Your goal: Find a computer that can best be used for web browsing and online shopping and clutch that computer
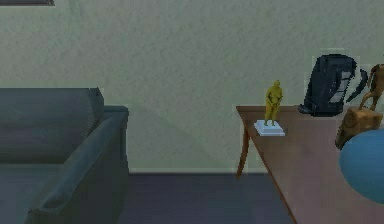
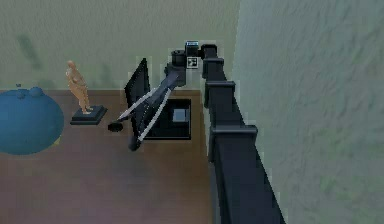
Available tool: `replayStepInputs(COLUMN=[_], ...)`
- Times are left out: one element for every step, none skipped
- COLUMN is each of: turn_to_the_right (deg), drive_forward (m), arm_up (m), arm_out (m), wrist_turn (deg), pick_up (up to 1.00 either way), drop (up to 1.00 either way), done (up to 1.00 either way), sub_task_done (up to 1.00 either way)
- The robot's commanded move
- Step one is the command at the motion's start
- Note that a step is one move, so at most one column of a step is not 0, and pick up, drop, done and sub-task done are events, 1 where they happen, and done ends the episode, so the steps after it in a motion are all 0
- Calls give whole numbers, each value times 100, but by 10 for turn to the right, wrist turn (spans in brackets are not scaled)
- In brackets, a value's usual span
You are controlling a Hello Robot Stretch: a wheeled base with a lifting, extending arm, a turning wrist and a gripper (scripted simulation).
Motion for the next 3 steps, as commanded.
replayStepInputs(turn_to_the_right=[0,0,0], drive_forward=[0,0,0], arm_up=[0,0,0], arm_out=[0,0,0], wrist_turn=[450,450,360], pick_up=[0,0,0], drop=[0,0,0], done=[0,0,0], sub_task_done=[0,0,0])
